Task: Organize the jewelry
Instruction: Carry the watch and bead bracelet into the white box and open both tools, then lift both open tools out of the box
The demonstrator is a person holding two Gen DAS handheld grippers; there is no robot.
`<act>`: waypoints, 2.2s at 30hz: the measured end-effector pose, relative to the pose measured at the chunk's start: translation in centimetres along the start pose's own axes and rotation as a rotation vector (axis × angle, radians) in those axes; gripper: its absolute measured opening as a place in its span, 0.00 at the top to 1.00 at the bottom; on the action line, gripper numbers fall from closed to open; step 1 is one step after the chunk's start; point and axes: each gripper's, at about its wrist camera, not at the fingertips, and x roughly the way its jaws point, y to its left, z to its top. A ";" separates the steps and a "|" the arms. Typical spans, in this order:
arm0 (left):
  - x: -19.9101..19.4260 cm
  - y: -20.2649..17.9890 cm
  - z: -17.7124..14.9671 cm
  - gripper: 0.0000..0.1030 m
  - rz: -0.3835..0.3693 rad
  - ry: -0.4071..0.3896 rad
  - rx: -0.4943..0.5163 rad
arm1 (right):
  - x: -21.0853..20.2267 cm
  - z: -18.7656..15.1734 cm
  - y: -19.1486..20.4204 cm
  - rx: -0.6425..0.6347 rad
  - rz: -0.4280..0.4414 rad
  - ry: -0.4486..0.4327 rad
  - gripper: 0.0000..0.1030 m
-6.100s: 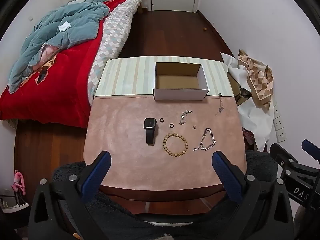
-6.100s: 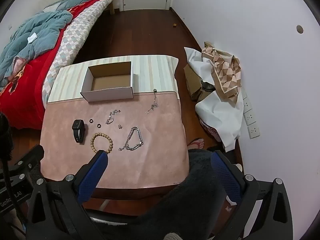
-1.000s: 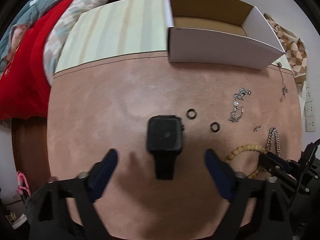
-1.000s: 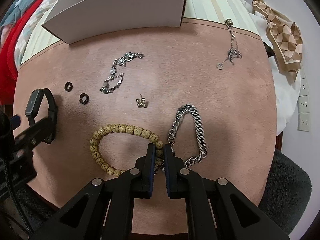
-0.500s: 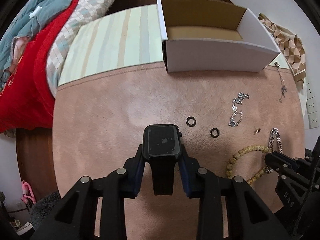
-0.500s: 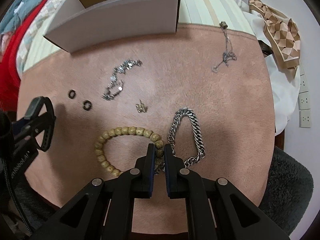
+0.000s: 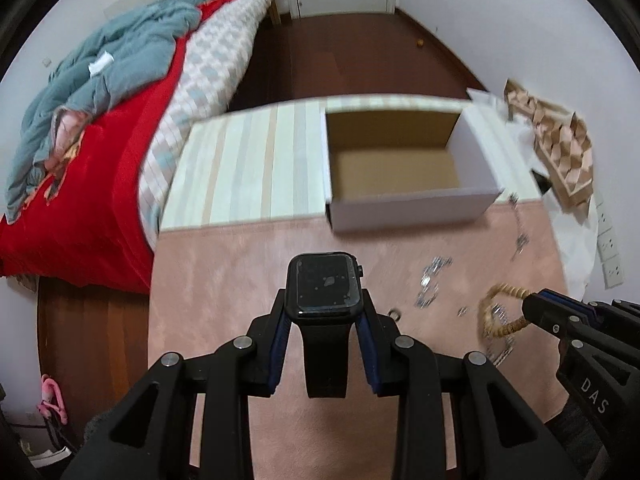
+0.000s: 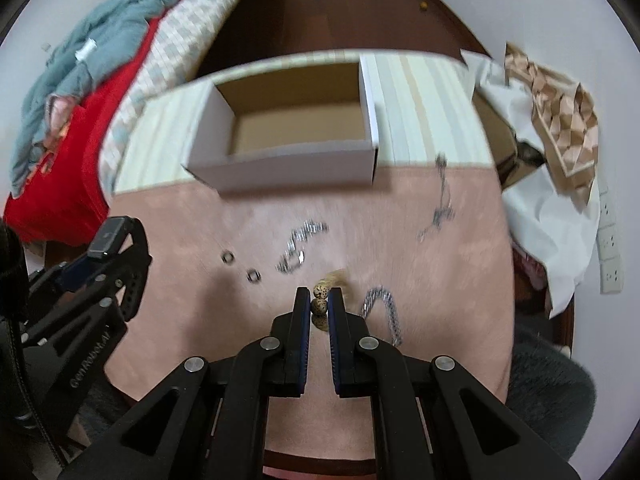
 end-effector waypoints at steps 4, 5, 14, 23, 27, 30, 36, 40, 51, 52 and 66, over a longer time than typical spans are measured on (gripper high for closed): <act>-1.1 -0.3 2.1 0.75 -0.009 -0.047 -0.012 | -2.9 2.2 0.1 -0.006 0.004 -0.074 0.91; -1.4 -0.4 2.7 0.85 -0.019 -0.056 -0.018 | -3.5 2.8 0.0 -0.006 0.003 -0.092 0.91; -1.3 -0.2 7.7 0.86 -0.106 -0.084 -0.078 | -7.2 9.4 -1.1 -0.003 0.004 -0.203 0.91; 3.2 0.7 13.3 0.86 -0.228 0.005 -0.126 | -4.5 15.8 -1.3 0.018 0.092 -0.173 0.91; 6.3 1.1 14.6 0.86 -0.280 0.080 -0.162 | -1.0 17.5 -1.1 0.025 0.126 -0.113 0.91; 8.1 1.3 15.2 0.86 -0.293 0.117 -0.175 | 1.5 17.9 -0.7 0.019 0.127 -0.070 0.91; 9.7 0.8 16.1 0.84 -0.305 0.173 -0.158 | 4.4 18.0 -0.5 0.013 0.125 -0.033 0.91; 9.6 0.6 16.7 0.79 -0.316 0.177 -0.151 | 4.8 18.3 -0.9 0.029 0.165 0.001 0.90; 5.2 2.0 15.7 0.04 -0.042 -0.037 -0.089 | 2.5 16.2 -1.8 -0.009 -0.082 -0.052 0.14; 5.0 2.2 15.2 0.04 -0.019 -0.047 -0.088 | 2.4 15.9 -1.8 -0.018 -0.117 -0.058 0.06; 2.8 3.1 9.9 0.03 0.082 -0.101 -0.090 | 1.7 11.9 -0.8 -0.024 -0.193 -0.119 0.02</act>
